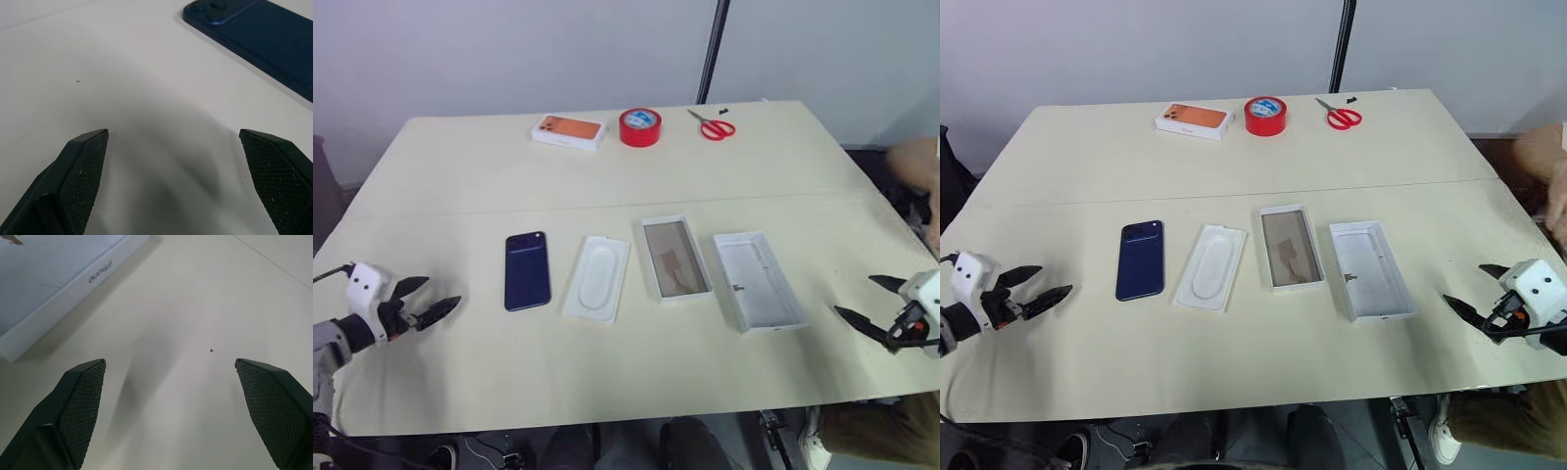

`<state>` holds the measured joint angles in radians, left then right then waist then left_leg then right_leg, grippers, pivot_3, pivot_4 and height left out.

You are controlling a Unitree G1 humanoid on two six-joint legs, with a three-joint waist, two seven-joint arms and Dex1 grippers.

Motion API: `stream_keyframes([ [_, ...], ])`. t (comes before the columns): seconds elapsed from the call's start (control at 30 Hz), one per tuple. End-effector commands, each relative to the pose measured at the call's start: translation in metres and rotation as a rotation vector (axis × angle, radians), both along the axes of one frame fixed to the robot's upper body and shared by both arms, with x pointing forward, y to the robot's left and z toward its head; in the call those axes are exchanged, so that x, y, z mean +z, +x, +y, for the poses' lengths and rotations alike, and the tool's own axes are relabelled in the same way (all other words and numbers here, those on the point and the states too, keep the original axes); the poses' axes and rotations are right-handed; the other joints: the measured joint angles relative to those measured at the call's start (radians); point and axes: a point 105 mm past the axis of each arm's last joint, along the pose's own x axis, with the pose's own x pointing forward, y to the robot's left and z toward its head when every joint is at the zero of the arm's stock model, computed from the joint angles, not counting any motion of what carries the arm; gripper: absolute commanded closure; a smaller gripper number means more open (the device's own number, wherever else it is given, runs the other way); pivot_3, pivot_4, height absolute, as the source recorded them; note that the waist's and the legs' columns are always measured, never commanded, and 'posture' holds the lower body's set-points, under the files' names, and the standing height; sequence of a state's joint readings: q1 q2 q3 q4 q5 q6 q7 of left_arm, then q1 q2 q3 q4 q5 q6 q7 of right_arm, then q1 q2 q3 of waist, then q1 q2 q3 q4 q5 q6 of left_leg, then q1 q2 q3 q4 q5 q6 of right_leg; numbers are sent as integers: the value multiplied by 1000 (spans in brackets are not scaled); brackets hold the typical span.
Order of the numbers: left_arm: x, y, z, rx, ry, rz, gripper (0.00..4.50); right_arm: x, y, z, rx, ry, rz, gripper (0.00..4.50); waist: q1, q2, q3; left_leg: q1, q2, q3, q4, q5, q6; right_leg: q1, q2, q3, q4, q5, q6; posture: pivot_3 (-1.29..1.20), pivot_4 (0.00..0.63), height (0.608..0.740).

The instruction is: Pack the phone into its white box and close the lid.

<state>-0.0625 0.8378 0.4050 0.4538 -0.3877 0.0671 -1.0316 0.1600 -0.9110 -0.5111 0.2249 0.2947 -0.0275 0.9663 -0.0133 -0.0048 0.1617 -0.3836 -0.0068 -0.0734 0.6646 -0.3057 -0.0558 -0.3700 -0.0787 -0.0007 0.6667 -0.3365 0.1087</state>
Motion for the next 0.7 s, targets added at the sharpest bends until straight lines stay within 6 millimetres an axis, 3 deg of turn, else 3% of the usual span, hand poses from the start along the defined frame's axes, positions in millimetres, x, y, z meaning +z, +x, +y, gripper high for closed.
stream_keyframes([
  [0.03, 19, 3, -1, -18, 38, -101, 0, 11, 1, -6, -21, 0, -49, 68, -1, 0, 0, 0, 0, 0, 0, 0, 0, 0, 0, 0, 0, 0, 0, 0, 150, 740],
  [0.47, 21, 12, -27, -102, 91, -102, 0, 11, 10, -1, -14, -8, -55, 68, -2, 0, 0, 1, 0, 1, 0, 0, 0, 0, 0, 1, 0, 0, 0, 0, 150, 740],
  [0.7, 32, 10, -31, -160, 0, -144, 0, 12, 14, 3, -10, 5, -70, 68, -3, 0, 0, 1, 1, 1, 0, 0, 0, 0, 1, 1, 0, 0, 0, 0, 150, 740],
])
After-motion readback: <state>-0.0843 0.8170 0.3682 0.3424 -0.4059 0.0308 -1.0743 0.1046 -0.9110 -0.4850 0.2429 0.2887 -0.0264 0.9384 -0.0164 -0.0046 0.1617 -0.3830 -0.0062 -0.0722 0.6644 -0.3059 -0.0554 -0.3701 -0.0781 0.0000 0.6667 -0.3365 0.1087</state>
